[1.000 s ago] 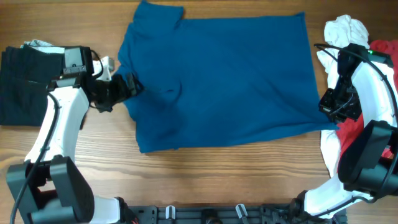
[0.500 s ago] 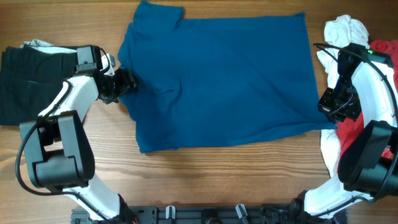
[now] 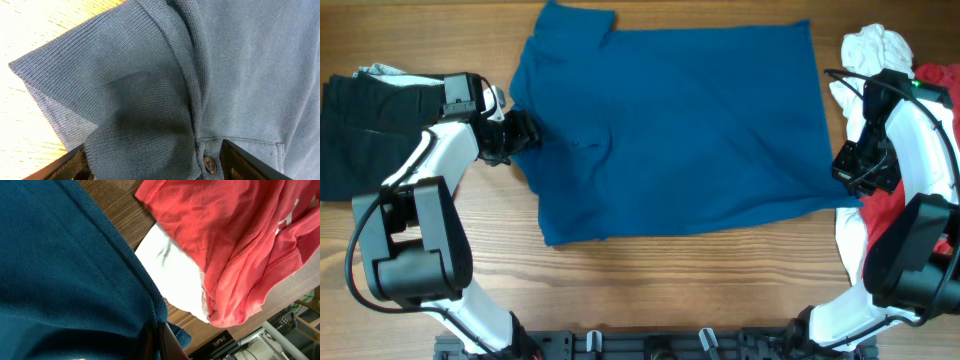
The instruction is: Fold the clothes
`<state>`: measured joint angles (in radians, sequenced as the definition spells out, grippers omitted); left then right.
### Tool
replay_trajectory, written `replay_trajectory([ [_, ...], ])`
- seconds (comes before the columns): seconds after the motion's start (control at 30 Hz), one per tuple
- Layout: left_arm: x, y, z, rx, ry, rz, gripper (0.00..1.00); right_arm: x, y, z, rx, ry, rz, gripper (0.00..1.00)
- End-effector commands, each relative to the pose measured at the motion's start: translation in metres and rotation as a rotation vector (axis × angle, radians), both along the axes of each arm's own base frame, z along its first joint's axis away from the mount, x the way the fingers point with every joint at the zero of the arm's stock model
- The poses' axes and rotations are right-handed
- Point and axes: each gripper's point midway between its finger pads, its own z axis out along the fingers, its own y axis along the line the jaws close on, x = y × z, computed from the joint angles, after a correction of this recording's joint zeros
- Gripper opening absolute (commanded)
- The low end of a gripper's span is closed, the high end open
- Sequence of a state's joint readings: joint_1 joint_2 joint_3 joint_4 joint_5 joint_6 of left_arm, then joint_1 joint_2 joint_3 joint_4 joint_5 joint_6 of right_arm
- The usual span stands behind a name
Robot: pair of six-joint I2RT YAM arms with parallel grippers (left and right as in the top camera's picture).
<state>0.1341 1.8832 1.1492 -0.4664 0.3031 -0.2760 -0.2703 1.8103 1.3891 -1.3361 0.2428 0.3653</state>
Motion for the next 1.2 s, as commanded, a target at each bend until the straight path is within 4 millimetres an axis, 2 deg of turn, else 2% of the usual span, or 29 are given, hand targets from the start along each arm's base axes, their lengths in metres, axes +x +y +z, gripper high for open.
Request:
replay_trajectory([
  [0.0,0.0,0.006,-0.005,0.011,0.009,0.015,0.79,0.001,0.001,0.005,0.009,-0.026,0.013,0.04],
  [0.1,0.001,0.006,-0.005,0.011,0.006,0.015,0.71,0.001,0.001,0.005,0.009,-0.027,0.013,0.04],
  [0.13,0.001,0.006,-0.005,0.012,0.004,0.015,0.63,0.001,0.001,0.005,0.009,-0.027,0.013,0.04],
  [0.17,0.002,0.006,-0.004,0.012,0.0,0.015,0.46,0.001,0.001,0.005,0.009,-0.027,0.013,0.04],
  [0.2,0.003,0.006,-0.004,0.013,-0.004,0.015,0.37,0.001,0.001,0.005,0.009,-0.027,0.013,0.04],
  [0.3,0.006,0.009,-0.003,0.025,-0.018,0.019,0.09,0.001,0.002,0.005,0.011,-0.027,0.016,0.04],
  [0.33,0.007,0.011,-0.003,0.038,-0.021,0.025,0.04,0.001,0.002,0.005,0.013,-0.027,0.017,0.05],
  [0.53,0.028,0.035,0.006,0.149,-0.1,0.077,0.04,0.001,0.002,0.005,0.013,-0.027,0.019,0.04],
  [0.63,0.053,0.068,0.033,0.209,-0.188,0.15,0.04,0.001,0.002,0.005,0.013,-0.027,0.019,0.04],
  [0.77,0.072,0.105,0.06,0.235,-0.287,0.226,0.04,0.001,0.002,0.005,0.013,-0.027,0.019,0.04],
  [0.87,0.075,0.105,0.062,0.24,-0.302,0.218,0.04,0.001,0.002,0.005,0.013,-0.027,0.018,0.04],
  [0.9,0.075,0.103,0.062,0.236,-0.303,0.209,0.08,0.001,0.002,0.005,0.013,-0.027,0.019,0.04],
  [0.93,0.074,0.099,0.061,0.22,-0.298,0.198,0.2,0.001,0.002,0.005,0.012,-0.027,0.019,0.04],
  [1.0,0.067,0.081,0.057,0.135,-0.265,0.15,0.56,0.001,0.002,0.005,0.013,-0.026,0.019,0.04],
  [1.07,0.047,0.06,0.05,0.036,-0.179,0.106,0.9,0.0,0.002,0.005,0.013,-0.025,0.019,0.04],
  [1.1,0.031,0.051,0.046,-0.004,-0.112,0.094,0.98,0.001,0.002,0.005,0.013,-0.026,0.019,0.04],
  [1.17,-0.008,0.038,0.039,-0.056,0.049,0.09,1.0,0.001,0.002,0.005,0.013,-0.027,0.019,0.04],
])
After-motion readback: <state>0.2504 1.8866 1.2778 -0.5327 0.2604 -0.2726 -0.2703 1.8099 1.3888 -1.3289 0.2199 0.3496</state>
